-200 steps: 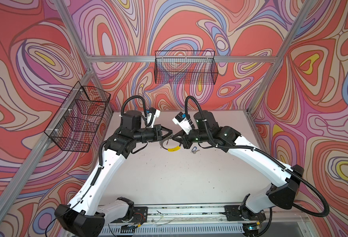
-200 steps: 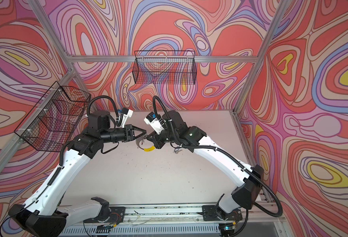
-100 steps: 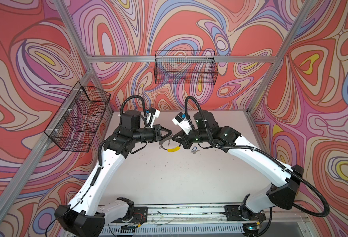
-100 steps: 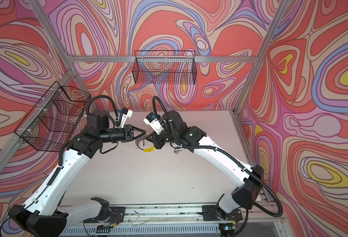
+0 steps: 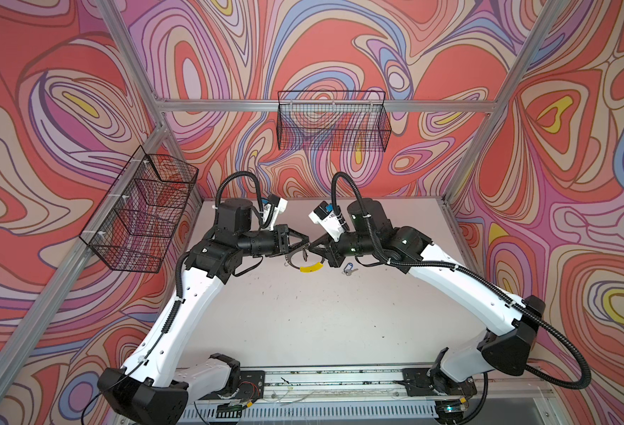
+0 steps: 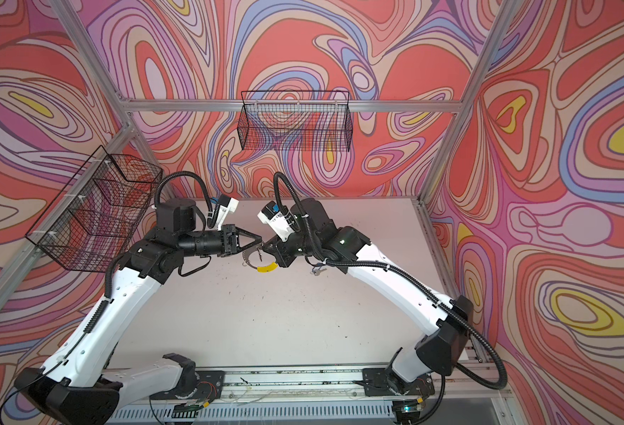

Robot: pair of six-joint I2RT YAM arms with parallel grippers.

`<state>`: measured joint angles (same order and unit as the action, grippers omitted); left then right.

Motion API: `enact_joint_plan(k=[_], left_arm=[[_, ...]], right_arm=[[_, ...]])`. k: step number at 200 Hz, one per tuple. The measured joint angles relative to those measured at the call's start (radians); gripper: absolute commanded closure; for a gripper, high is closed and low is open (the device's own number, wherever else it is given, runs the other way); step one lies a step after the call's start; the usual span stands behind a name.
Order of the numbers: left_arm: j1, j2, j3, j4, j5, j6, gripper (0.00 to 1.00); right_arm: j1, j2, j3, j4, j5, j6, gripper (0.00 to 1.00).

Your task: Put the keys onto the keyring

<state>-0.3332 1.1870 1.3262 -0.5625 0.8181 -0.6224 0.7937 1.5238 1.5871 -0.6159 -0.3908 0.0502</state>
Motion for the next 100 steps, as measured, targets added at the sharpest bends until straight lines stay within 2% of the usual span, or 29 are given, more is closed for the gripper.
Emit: enact_joint_plan(k=[54, 58, 69, 79, 87, 100], left_arm=[[0.001, 0.000, 0.013, -0.024, -0.014, -0.001, 1.00], [0.000, 0.000, 0.016, -0.028, -0.016, -0.003, 1.00], [0.000, 0.000, 0.022, -0.034, -0.022, -0.008, 1.00], [0.000, 0.000, 0.026, -0.039, -0.026, -0.013, 1.00], [-0.001, 0.000, 0.032, -0.043, -0.031, -0.018, 1.00], [-0.001, 0.000, 0.044, -0.050, -0.039, -0.026, 1.00]], right_arm=[[0.000, -0.001, 0.000, 0.002, -0.002, 0.000, 1.00], [0.000, -0.001, 0.000, 0.003, -0.003, 0.000, 0.94], [0.000, -0.002, 0.000, 0.006, -0.005, 0.001, 0.67], [0.000, -0.002, 0.000, 0.006, -0.003, 0.003, 0.53], [0.000, -0.003, 0.000, 0.010, 0.001, 0.001, 0.44], [0.000, -0.011, -0.002, 0.015, 0.006, -0.005, 0.35]])
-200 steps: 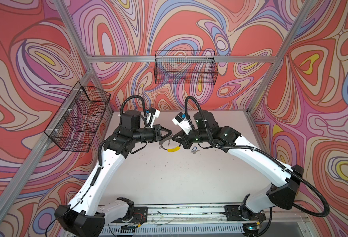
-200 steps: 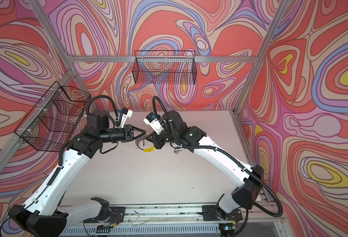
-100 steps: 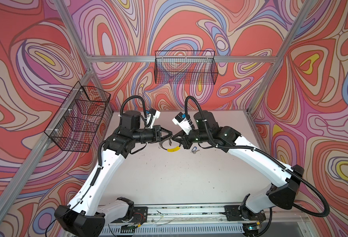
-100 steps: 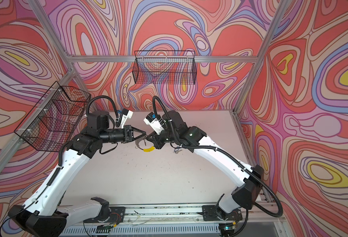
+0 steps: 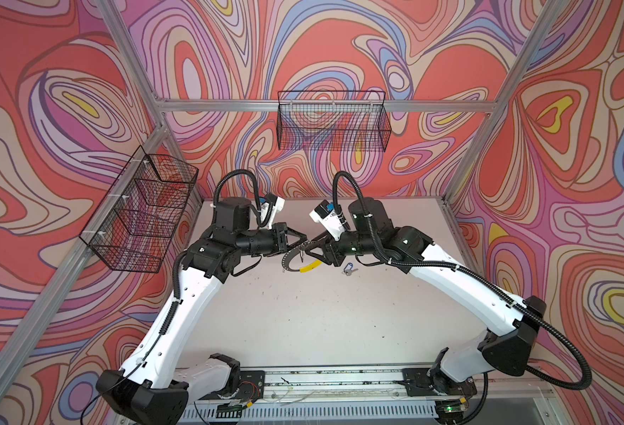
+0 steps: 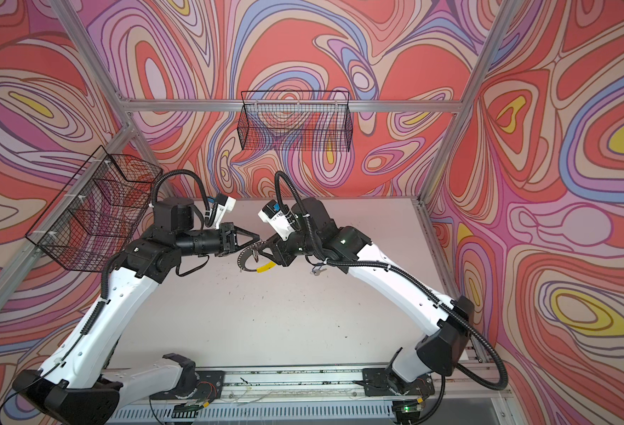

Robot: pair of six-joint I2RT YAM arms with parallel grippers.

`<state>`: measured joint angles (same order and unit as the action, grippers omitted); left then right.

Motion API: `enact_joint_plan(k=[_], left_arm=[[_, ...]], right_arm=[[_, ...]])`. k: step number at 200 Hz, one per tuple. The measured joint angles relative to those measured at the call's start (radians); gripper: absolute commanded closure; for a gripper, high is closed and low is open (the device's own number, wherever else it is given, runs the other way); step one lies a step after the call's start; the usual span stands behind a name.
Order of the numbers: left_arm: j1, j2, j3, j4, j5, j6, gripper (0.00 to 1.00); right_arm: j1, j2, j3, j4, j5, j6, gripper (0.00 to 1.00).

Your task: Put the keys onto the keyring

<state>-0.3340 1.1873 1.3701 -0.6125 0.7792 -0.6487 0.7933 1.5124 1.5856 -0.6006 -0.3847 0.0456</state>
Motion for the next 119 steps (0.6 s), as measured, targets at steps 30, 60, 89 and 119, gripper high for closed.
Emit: enact_joint_plan(k=[30, 60, 89, 119], left_arm=[[-0.008, 0.011, 0.047, -0.013, -0.022, -0.018, 1.00], [-0.033, 0.034, 0.107, -0.037, -0.060, -0.018, 1.00], [-0.039, 0.037, 0.130, -0.048, -0.087, -0.019, 1.00], [-0.055, 0.038, 0.138, -0.051, -0.113, -0.027, 1.00]], right_arm=[[0.000, -0.032, 0.005, 0.005, -0.002, 0.000, 0.32], [0.000, -0.033, 0.042, -0.005, 0.000, -0.011, 0.30], [0.000, -0.032, 0.058, -0.011, 0.007, -0.021, 0.29], [0.000, -0.010, 0.100, -0.008, 0.031, -0.021, 0.31]])
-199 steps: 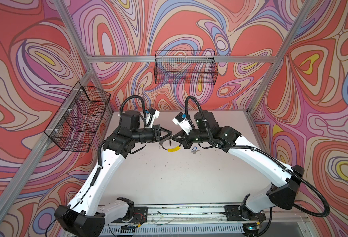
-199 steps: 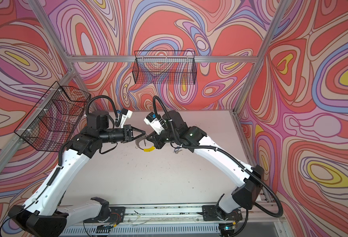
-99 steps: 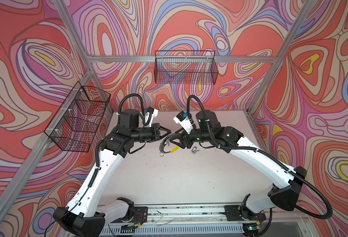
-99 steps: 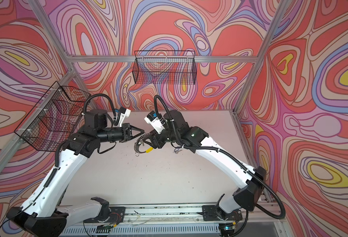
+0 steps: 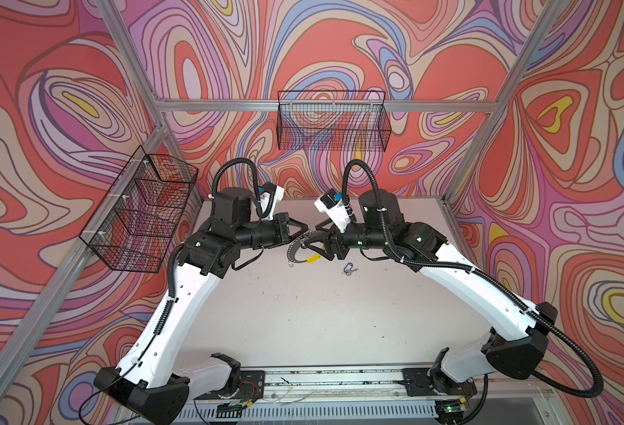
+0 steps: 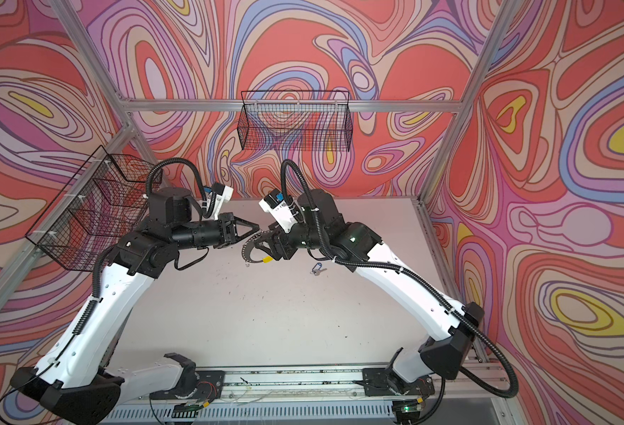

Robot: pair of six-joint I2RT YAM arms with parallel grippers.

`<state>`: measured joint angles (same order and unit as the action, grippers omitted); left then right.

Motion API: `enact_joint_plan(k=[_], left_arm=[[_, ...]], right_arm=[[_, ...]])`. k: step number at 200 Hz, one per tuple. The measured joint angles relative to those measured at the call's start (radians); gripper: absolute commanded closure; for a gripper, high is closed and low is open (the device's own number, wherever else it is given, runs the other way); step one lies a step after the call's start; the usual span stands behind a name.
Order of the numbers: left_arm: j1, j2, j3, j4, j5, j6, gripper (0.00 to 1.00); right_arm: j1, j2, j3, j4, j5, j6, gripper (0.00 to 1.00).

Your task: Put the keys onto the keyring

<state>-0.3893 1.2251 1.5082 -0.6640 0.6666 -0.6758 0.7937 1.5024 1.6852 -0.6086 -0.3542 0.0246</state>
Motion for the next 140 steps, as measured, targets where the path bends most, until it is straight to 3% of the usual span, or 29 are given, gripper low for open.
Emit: enact_joint_plan(k=[56, 86, 110, 140], left_arm=[[-0.019, 0.002, 0.004, -0.002, -0.068, -0.028, 1.00], [-0.023, 0.002, 0.013, -0.002, -0.085, -0.044, 1.00], [-0.023, 0.002, 0.023, 0.002, -0.089, -0.051, 1.00], [-0.023, 0.003, 0.030, -0.005, -0.100, -0.050, 1.00]], right_arm=[[0.027, 0.038, 0.017, 0.042, 0.066, 0.007, 0.36], [0.042, 0.042, 0.017, 0.054, 0.110, 0.007, 0.47], [0.045, 0.042, 0.015, 0.064, 0.145, 0.011, 0.61], [0.055, 0.037, -0.008, 0.093, 0.170, 0.010, 0.67]])
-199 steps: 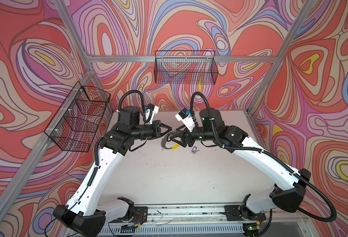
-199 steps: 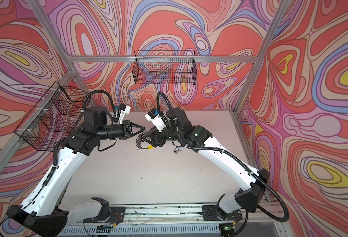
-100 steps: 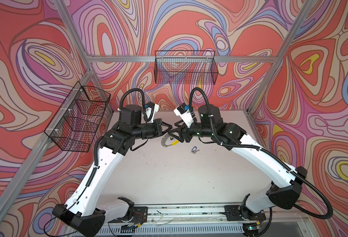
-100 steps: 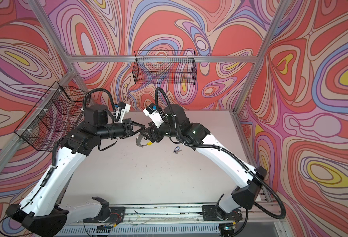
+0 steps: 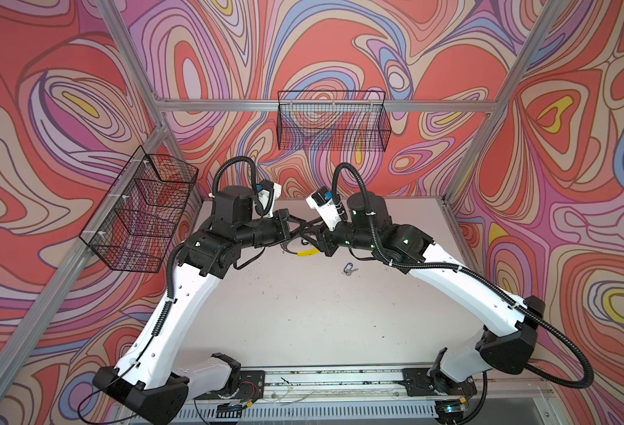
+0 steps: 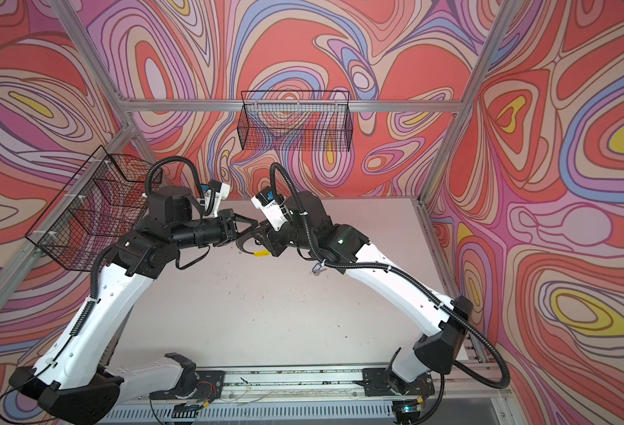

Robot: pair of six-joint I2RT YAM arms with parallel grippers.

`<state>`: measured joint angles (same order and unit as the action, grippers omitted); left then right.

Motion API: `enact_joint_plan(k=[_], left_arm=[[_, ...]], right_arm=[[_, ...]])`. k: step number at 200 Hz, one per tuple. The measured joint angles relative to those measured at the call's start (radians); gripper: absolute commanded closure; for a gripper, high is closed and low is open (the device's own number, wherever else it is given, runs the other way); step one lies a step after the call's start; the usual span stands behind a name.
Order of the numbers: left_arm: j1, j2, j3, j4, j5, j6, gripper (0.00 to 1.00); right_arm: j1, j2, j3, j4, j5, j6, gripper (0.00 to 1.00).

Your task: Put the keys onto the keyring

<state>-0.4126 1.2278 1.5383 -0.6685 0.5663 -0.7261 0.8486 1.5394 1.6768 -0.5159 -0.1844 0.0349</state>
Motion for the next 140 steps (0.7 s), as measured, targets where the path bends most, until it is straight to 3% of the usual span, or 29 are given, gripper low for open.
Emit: enact_joint_plan(k=[20, 74, 107, 140], left_arm=[[0.000, 0.007, 0.011, -0.009, 0.002, 0.001, 1.00], [-0.004, 0.012, 0.040, -0.039, 0.005, 0.019, 1.00], [-0.006, 0.017, 0.050, -0.047, 0.005, 0.023, 1.00], [-0.006, 0.018, 0.050, -0.047, 0.008, 0.023, 1.00]], right_arm=[[0.004, -0.011, -0.014, 0.010, 0.006, 0.000, 0.74], [0.013, -0.027, -0.022, 0.015, 0.019, -0.004, 0.75], [0.015, -0.032, -0.022, 0.007, 0.041, -0.013, 0.64], [0.015, -0.034, -0.023, 0.000, 0.051, -0.014, 0.64]])
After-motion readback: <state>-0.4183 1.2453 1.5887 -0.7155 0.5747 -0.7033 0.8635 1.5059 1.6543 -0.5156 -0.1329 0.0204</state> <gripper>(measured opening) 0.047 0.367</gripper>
